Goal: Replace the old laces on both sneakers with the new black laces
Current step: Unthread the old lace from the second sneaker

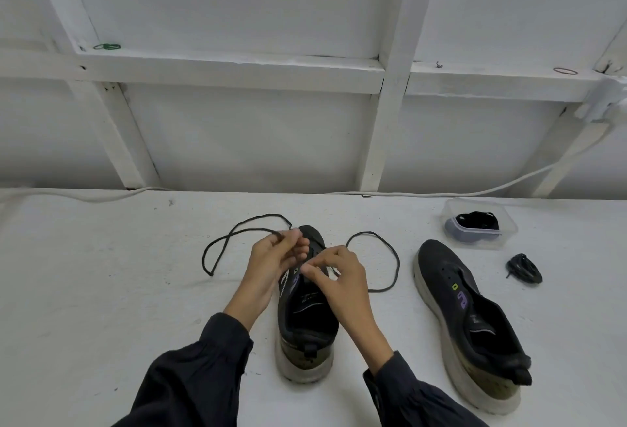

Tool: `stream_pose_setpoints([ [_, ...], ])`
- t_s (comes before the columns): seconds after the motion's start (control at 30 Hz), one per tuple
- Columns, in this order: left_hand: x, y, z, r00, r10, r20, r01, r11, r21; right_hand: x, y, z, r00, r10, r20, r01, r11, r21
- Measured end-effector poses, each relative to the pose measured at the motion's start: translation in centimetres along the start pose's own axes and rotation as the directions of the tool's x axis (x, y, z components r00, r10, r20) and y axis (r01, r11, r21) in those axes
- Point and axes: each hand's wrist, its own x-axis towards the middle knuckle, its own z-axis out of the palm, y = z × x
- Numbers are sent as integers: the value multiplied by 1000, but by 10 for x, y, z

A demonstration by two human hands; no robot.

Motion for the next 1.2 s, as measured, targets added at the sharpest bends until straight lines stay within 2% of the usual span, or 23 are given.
stream_pose_setpoints([
  [0.1, -3, 25, 9, 996, -28, 81, 42, 983, -180, -4, -5, -6, 992, -18, 124, 19, 1000, -10],
  [0.17, -11, 42, 17, 988, -37, 153, 67, 978, -196, 0, -7, -10, 991, -11, 132, 17, 999, -39],
  [0.3, -31, 57, 30, 912, -138, 387, 166, 985, -38, 21, -17, -17, 996, 21, 85, -17, 999, -45],
  [0.37, -38, 55, 33, 867, -210, 452, 204, 977, 65, 34, -21, -23, 998, -22, 54, 27, 996, -84],
  [0.47, -42, 47, 33, 835, -305, 458, 244, 951, 189, 51, -28, -35, 998, -61, -15, 60, 995, -80],
  [0.53, -41, 44, 31, 833, -337, 439, 274, 940, 201, 55, -35, -43, 994, -100, -48, 97, 994, -59],
  [0.63, -39, 43, 29, 838, -343, 425, 310, 939, 145, 46, -45, -48, 983, -175, -63, 173, 984, -38],
  [0.77, -37, 43, 30, 852, -305, 425, 342, 940, -11, 26, -44, -42, 965, -251, -77, 246, 967, -72],
  [0.93, -37, 40, 33, 857, -269, 440, 290, 957, 22, 10, -34, -42, 915, -400, 40, 400, 896, -192],
  [0.97, -37, 39, 33, 859, -257, 443, 276, 961, 23, 12, -35, -47, 923, -380, 63, 385, 908, -167],
  [1.07, -38, 38, 33, 848, -251, 466, 262, 964, 43, 27, -42, -65, 962, -257, 86, 245, 961, 130],
  [1.1, -38, 37, 33, 836, -261, 483, 262, 963, 68, 34, -42, -70, 961, -257, 98, 243, 960, 139],
  [1.13, -39, 37, 34, 823, -272, 499, 259, 961, 96, 42, -41, -74, 953, -261, 155, 247, 964, 102],
  [1.2, -41, 36, 36, 803, -287, 522, 253, 958, 136, 55, -36, -78, 896, -220, 385, 241, 971, -5],
])
